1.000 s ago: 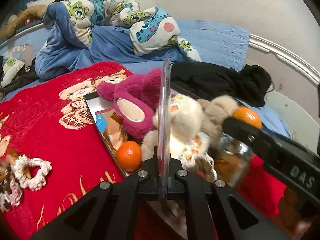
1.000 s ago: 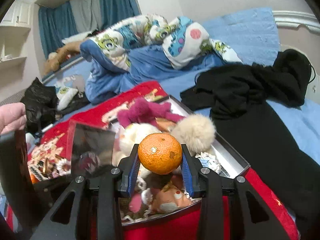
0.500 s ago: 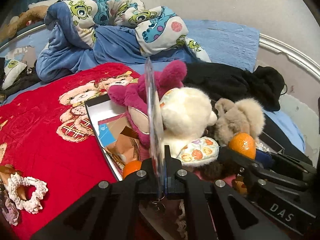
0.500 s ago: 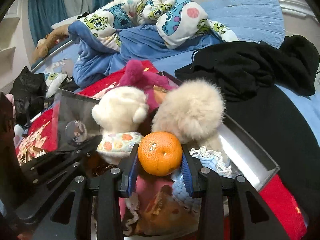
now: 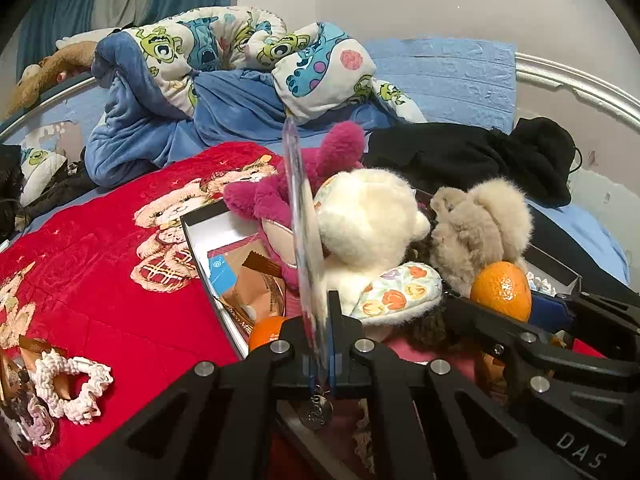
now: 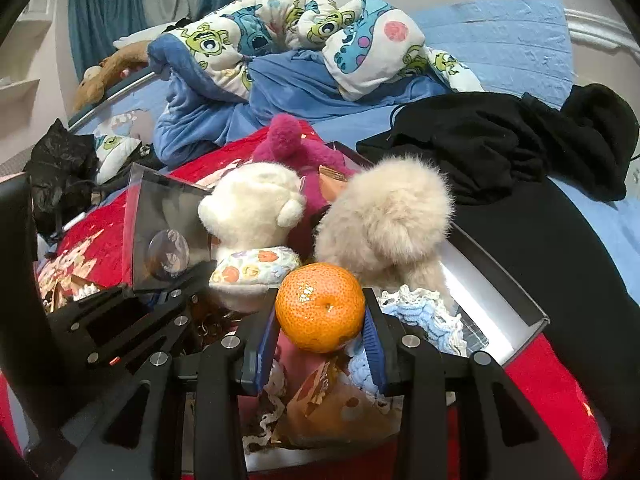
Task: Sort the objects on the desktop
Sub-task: 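Lower the bag and the orange into the dark box and open both tools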
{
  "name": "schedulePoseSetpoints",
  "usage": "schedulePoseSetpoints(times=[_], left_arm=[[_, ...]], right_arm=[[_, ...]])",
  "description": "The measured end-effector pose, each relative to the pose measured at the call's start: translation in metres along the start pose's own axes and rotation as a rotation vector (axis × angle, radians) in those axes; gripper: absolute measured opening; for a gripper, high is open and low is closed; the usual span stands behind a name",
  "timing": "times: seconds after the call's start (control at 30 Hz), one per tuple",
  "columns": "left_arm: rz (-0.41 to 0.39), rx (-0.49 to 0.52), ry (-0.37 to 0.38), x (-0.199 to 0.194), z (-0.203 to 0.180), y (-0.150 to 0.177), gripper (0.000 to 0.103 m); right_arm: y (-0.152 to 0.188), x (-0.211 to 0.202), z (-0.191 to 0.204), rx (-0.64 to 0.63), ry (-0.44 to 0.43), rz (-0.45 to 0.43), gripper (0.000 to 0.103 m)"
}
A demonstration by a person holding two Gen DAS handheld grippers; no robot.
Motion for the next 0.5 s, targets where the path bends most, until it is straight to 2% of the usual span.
schedulePoseSetpoints(times=[0.07, 0.17, 0.23, 0.27, 0.33, 0.37, 0.4, 0.43, 0.47, 0.5], left_arm=[[-0.001, 0.004, 0.0, -0.001, -0.001, 0.0, 0.003], [-0.009, -0.006, 0.017, -0.004, 0.0, -0.001, 0.013], [-0.023, -0.009, 0.057, -0.008, 0.0, -0.002, 0.035], [-0.024, -0.01, 0.07, -0.01, 0.0, -0.003, 0.04], [-0.029, -0.012, 0.081, -0.013, 0.001, -0.003, 0.06], [-0.029, -0.013, 0.075, -0.013, 0.001, -0.003, 0.066], [-0.022, -0.014, 0.065, -0.013, 0.002, -0.003, 0.082], [-0.011, -0.008, 0.072, -0.012, 0.001, -0.003, 0.098], [-0.01, -0.002, 0.087, -0.013, -0.001, -0.002, 0.103], [-0.019, 0.009, 0.094, -0.015, -0.004, -0.003, 0.103]], right_arm=[[0.001, -0.001, 0.0, 0.0, 0.013, -0.008, 0.038], [0.0, -0.003, -0.002, 0.013, 0.025, -0.014, 0.04], [0.0, -0.005, -0.004, 0.027, 0.019, -0.015, 0.041], [-0.001, -0.006, -0.004, 0.029, 0.018, -0.013, 0.04], [-0.001, -0.012, -0.007, 0.031, 0.041, -0.025, 0.041], [-0.002, -0.017, -0.009, 0.035, 0.043, -0.032, 0.041], [-0.004, -0.02, -0.012, 0.043, 0.04, -0.037, 0.042], [-0.005, -0.025, -0.016, 0.057, 0.04, -0.045, 0.052], [-0.007, -0.03, -0.021, 0.078, 0.036, -0.058, 0.063], [-0.008, -0.034, -0.024, 0.099, 0.025, -0.068, 0.083]])
Point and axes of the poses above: each gripper's, at about its wrist camera, not at the fingertips, and x roughly the way its jaws point, z to its left, y to its underside, the point moved 3 cm from there along x, roughly the way its jaws point, and after that the axes turned 6 degrees about x, right-handed, at the moved point
